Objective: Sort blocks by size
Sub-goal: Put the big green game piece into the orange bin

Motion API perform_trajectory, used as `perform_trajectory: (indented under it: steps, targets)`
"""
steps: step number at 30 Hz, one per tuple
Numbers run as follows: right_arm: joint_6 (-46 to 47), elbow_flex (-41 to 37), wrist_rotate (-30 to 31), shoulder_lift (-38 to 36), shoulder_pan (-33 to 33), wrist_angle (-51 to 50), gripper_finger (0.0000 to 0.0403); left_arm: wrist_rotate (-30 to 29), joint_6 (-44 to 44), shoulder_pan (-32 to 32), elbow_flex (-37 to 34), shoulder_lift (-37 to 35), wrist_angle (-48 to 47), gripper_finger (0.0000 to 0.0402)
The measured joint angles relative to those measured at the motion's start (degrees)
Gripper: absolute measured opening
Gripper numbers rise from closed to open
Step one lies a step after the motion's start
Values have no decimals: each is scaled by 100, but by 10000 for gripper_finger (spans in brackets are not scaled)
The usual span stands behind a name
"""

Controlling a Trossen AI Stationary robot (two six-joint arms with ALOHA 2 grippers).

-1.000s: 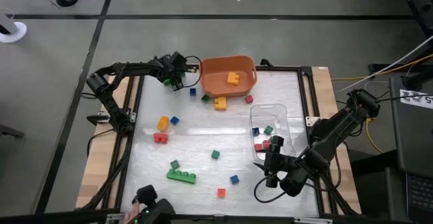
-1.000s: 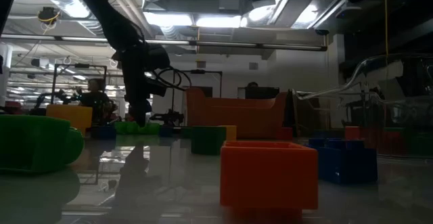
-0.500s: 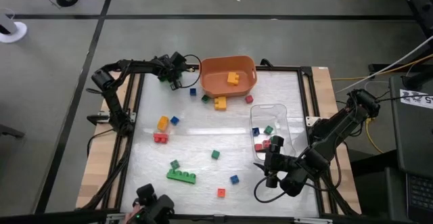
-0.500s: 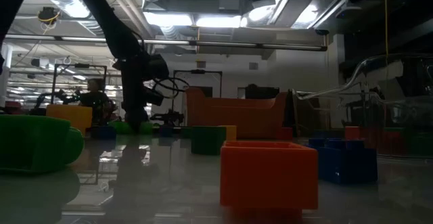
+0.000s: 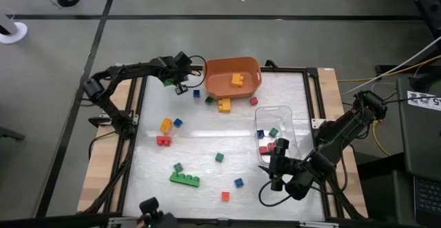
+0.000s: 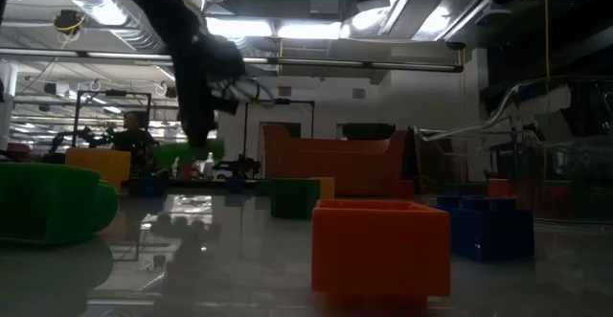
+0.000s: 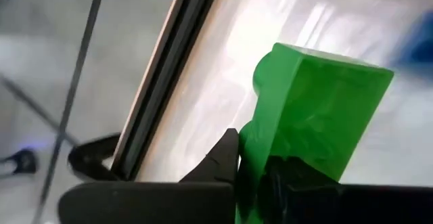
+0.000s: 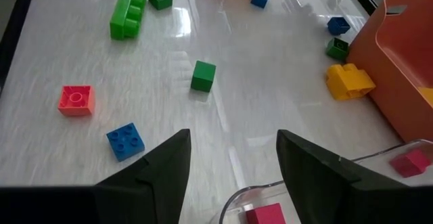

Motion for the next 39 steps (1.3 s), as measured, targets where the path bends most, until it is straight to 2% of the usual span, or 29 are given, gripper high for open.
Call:
perform_trajectory:
  steps: [6, 12, 16, 23, 32, 39]
  targets:
    - [-17, 0, 124, 0, -1, 1, 220, 919, -513, -521, 186, -733, 204, 10]
    - [-119, 0, 254, 0, -3, 18, 220, 1725, -1098, -980, 199, -947, 1862, 9]
    - [-119, 0, 246, 0, -6, 162, 220, 1778, -1191, -1254, 199, -687, 2895, 13]
    - [-123, -2, 92, 0, -6, 538, 220, 1760, -691, -1521, 199, -94, 4080, 62]
    - [-468, 0, -181, 190, -6, 1153, 220, 1688, -896, -1501, 197, 254, 4273, 168]
    - [-916, 2, -552, 824, -312, 1834, 220, 1681, -1325, -1496, 199, 206, 4294, 195]
